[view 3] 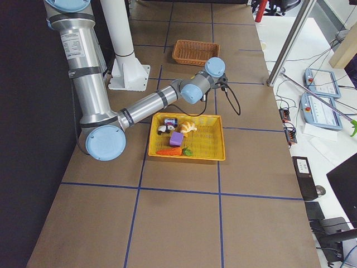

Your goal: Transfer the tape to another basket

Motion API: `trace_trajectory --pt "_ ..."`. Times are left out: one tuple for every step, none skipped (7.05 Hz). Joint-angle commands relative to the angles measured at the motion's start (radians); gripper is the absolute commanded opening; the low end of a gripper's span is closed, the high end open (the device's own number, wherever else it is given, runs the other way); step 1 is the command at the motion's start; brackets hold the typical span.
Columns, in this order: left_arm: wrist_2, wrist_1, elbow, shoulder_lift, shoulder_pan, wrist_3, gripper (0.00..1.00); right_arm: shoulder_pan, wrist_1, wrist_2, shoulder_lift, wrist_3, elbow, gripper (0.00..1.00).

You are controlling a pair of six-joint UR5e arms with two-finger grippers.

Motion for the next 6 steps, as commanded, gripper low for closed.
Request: trace_trajectory --pt "-0.175 -0.095 -0.02 -0.002 0.021 -0.118 1.0 -0.144 0.211 -0.156 0.085 0.409 0.009 0.02" --pt "-0.206 -0.246 -0.03 -0.002 0.052 -0.283 1.0 -0.219 0.379 -0.248 0.085 0.586 0.003 0.01" --pt "-0.261 -0.443 -0.034 -0.002 0.113 -0.508 1.0 -0.257 0.504 -0.297 0.083 0.685 0.003 0.02" --pt "-0.272 -0.637 -0.034 -0.032 0.176 -0.765 1.0 -0.281 0.608 -0.321 0.079 0.769 0.0 0.02" --pt "-0.271 -0.819 -0.039 -0.107 0.252 -1.067 1.0 -0.292 0.705 -0.331 0.074 0.816 -0.002 0.03" --pt "-0.257 -0.932 -0.039 -0.182 0.314 -1.201 1.0 -0.294 0.793 -0.341 0.074 0.89 0.0 0.02"
